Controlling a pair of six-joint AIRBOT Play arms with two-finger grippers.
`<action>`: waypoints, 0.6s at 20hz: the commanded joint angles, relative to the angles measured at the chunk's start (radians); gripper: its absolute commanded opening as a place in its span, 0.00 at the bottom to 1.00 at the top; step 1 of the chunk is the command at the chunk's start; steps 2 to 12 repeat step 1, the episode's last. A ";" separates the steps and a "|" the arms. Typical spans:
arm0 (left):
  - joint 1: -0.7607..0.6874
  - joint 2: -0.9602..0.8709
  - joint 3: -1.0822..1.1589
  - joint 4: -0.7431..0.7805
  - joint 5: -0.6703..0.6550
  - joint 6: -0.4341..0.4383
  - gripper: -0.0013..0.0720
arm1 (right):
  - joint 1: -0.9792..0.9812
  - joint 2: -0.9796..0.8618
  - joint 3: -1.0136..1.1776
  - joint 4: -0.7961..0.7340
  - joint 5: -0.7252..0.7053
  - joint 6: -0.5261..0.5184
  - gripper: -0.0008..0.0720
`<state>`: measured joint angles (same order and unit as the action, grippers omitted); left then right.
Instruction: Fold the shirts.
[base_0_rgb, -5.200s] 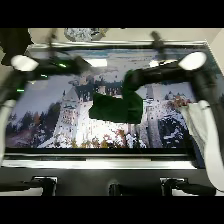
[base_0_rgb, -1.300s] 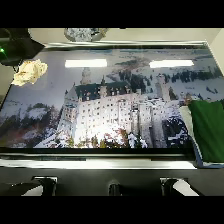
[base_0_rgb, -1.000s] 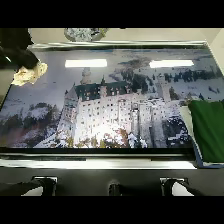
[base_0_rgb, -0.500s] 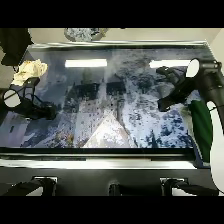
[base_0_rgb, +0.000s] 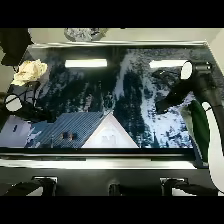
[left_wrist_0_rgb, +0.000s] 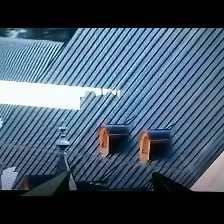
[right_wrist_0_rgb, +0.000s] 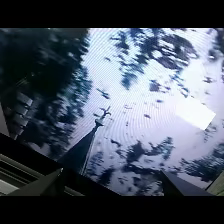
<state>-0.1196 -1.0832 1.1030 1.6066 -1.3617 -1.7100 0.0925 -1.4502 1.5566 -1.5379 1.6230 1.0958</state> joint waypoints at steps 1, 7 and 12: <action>0.000 0.001 -0.002 0.000 0.002 -0.001 0.85 | 0.002 -0.001 0.000 -0.001 0.002 0.000 0.96; 0.000 0.001 -0.002 0.000 0.002 -0.001 0.85 | 0.002 -0.001 0.000 -0.001 0.002 0.000 0.96; 0.000 0.001 -0.002 0.000 0.002 -0.001 0.85 | 0.002 -0.001 0.000 -0.001 0.002 0.000 0.96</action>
